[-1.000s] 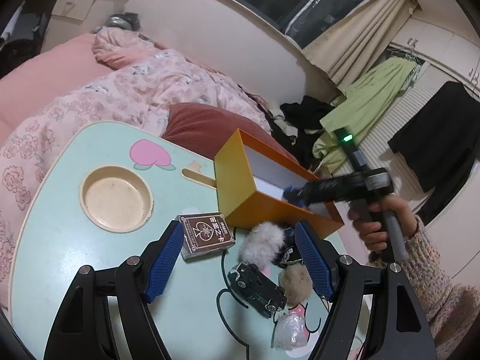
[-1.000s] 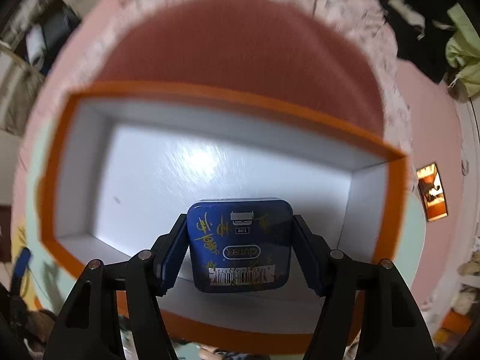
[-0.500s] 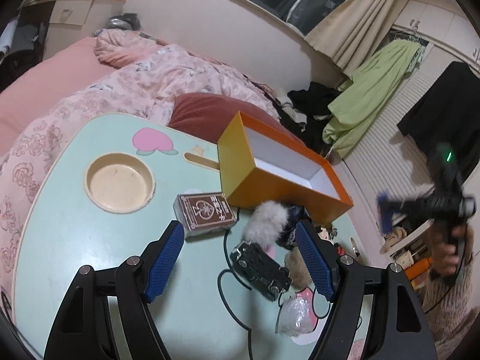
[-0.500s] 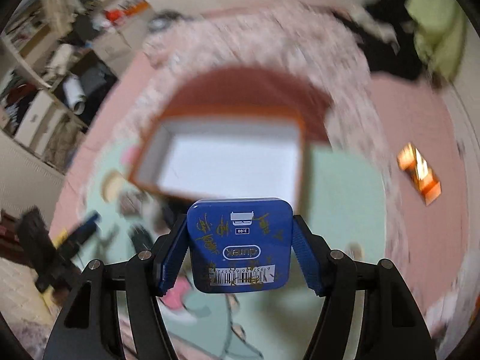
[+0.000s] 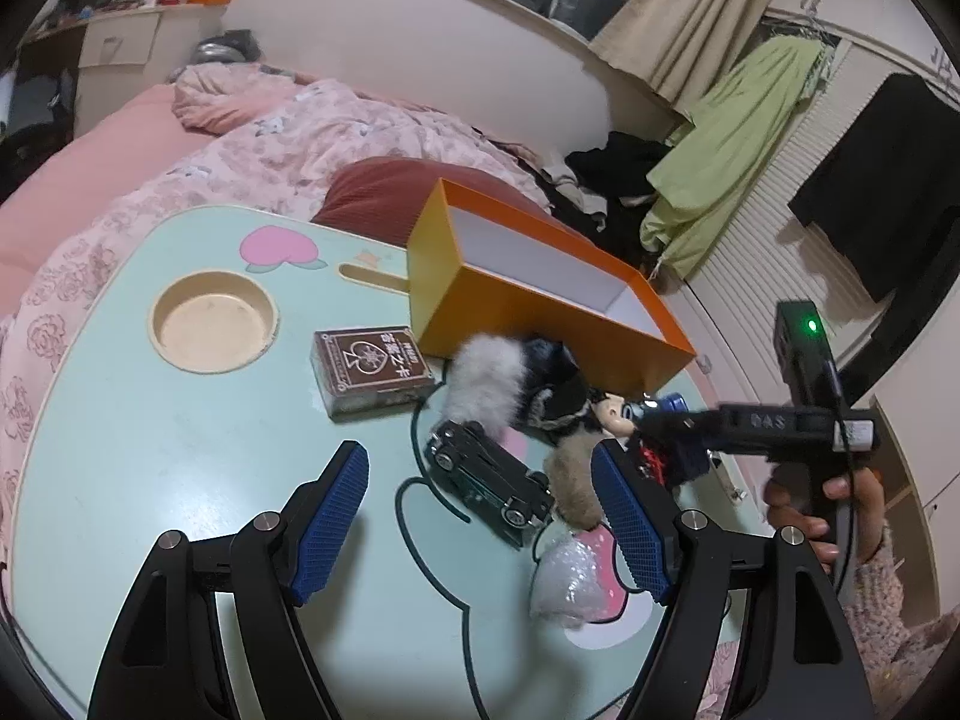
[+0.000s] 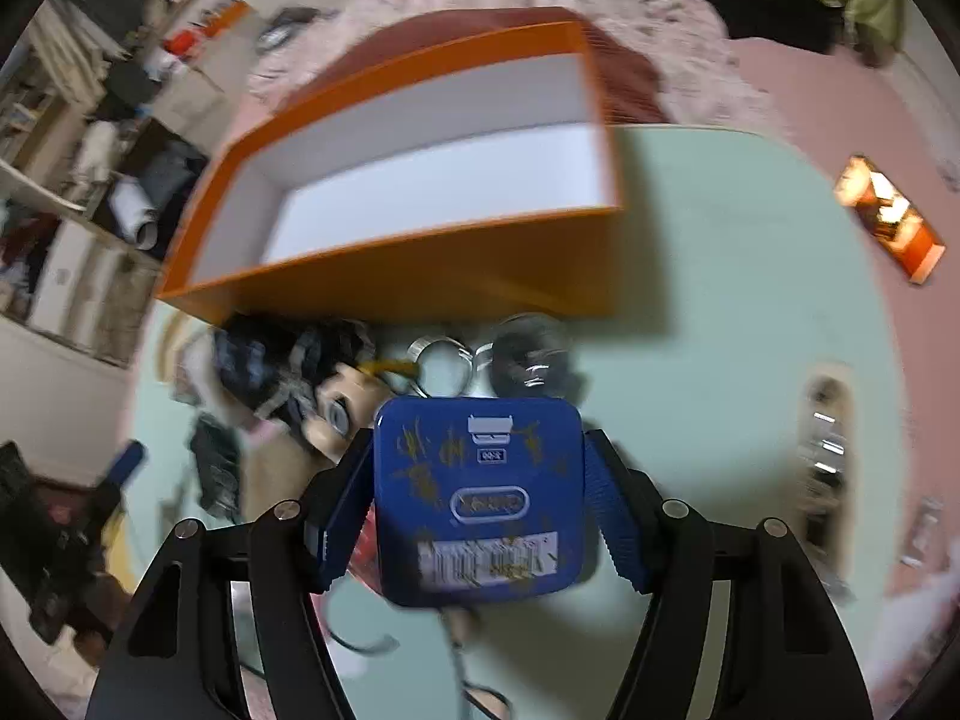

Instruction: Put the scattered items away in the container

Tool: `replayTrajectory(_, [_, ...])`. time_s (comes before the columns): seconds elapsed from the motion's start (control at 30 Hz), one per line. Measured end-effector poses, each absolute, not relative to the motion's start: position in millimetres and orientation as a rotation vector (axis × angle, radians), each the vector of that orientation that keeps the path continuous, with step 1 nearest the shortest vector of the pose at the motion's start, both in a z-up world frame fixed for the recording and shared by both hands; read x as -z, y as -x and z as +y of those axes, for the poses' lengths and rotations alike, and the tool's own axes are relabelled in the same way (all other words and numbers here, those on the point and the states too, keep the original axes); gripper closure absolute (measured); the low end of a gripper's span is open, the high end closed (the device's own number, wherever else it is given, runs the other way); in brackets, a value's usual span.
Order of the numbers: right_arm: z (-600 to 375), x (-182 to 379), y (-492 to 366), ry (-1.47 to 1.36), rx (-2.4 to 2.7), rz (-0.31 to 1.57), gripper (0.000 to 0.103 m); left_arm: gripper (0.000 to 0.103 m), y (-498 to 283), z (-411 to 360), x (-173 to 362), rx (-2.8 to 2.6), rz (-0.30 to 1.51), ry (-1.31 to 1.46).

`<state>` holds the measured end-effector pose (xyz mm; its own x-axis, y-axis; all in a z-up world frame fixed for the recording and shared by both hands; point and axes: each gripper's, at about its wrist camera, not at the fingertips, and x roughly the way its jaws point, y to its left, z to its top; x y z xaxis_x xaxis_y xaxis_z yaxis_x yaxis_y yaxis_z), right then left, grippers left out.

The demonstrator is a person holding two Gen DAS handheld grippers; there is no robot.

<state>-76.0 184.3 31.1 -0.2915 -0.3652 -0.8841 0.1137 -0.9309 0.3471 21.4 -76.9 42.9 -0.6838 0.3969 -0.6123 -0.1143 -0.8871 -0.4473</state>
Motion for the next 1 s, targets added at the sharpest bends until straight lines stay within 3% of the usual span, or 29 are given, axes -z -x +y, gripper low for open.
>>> replayTrajectory(0.13, [177.5, -44.0, 61.2, -1.507, 2.422, -0.29, 0.035, 0.026, -28.9, -73.2, -46.9, -2.601, -0.525, 1.056])
replayTrajectory(0.2, [173.1, -54.9, 48.8, -1.422, 2.483, -0.221, 0.029, 0.026, -30.6, -70.1, -47.0, -2.6, -0.509, 1.068])
replayTrajectory(0.33, [161.0, -66.8, 13.5, -1.32, 2.554, -0.063, 0.027, 0.026, -39.3, -64.4, -47.5, -2.59, -0.477, 1.087])
replayTrajectory(0.5, [149.0, -51.9, -37.6, -1.276, 2.553, 0.08, 0.027, 0.025, -52.8, -56.6, -41.3, -2.509, -0.472, 1.142])
replayTrajectory(0.67, [138.7, -27.1, -62.6, -1.248, 2.618, 0.248, 0.027, 0.025, -64.6, -40.1, -34.8, -2.497, -0.346, 1.202])
replayTrajectory(0.93, [154.0, -13.0, -58.5, -1.278, 2.624, 0.159, 0.026, 0.024, -62.6, -28.7, -20.7, -2.457, -0.277, 1.311])
replayTrajectory(1.0, [158.0, -9.8, -58.2, -1.257, 2.655, 0.137, 0.016, 0.021, -60.6, -22.8, -15.7, -2.463, -0.223, 1.34])
